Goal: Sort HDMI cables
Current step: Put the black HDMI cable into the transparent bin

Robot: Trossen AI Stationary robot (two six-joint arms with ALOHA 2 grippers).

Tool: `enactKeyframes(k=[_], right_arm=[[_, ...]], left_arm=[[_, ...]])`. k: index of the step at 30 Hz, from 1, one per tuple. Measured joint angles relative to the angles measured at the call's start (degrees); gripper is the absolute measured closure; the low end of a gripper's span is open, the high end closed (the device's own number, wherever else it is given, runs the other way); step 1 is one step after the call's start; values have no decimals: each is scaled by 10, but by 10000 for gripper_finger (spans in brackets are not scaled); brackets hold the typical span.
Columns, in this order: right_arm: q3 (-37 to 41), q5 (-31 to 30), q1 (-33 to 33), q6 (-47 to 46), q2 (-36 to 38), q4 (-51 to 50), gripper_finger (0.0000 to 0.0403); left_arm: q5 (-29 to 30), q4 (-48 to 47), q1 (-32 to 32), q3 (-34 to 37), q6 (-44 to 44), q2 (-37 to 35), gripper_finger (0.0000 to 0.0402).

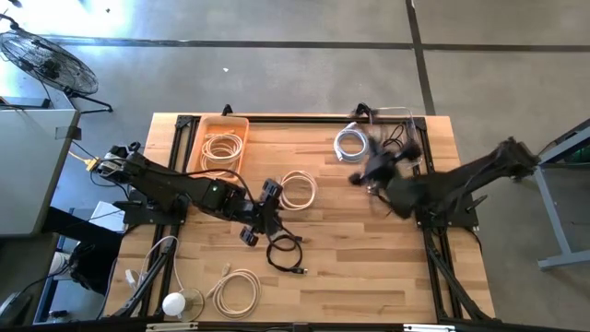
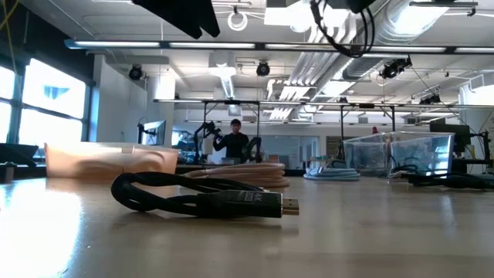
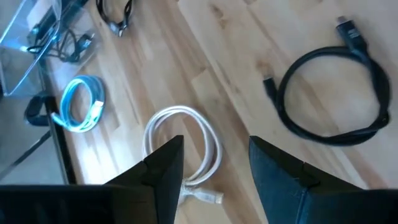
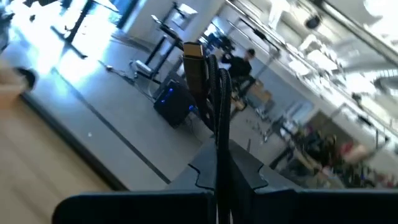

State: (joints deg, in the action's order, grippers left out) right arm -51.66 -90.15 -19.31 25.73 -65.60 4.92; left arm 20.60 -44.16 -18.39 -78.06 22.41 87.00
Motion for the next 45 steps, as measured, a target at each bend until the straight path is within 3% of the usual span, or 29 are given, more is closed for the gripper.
enactKeyframes(k=[4, 7, 13, 18, 24, 31, 37, 45], right_arm=[[0, 10, 41, -16, 67, -51, 400], [0, 55, 71, -85, 106, -125, 400], [0, 267, 178, -399, 154, -389, 400], [0, 324, 256, -561, 139, -569, 400], [1, 432, 316, -565, 126, -587, 399], [1, 517, 380, -564, 108, -611, 398], [0, 549, 403, -554, 86, -623, 375], [0, 525, 406, -522, 74, -614, 286]], left_arm=[[19, -12, 0, 0, 0, 0, 228], [34, -16, 0, 0, 0, 0, 227], [40, -23, 0, 5, -3, 0, 227], [41, -24, 0, 22, -2, 1, 227], [58, -23, 0, 45, -2, 1, 227], [98, -17, 1, 48, -2, 1, 227], [100, -18, 0, 48, -2, 1, 227], [99, -19, 0, 48, -2, 1, 227]])
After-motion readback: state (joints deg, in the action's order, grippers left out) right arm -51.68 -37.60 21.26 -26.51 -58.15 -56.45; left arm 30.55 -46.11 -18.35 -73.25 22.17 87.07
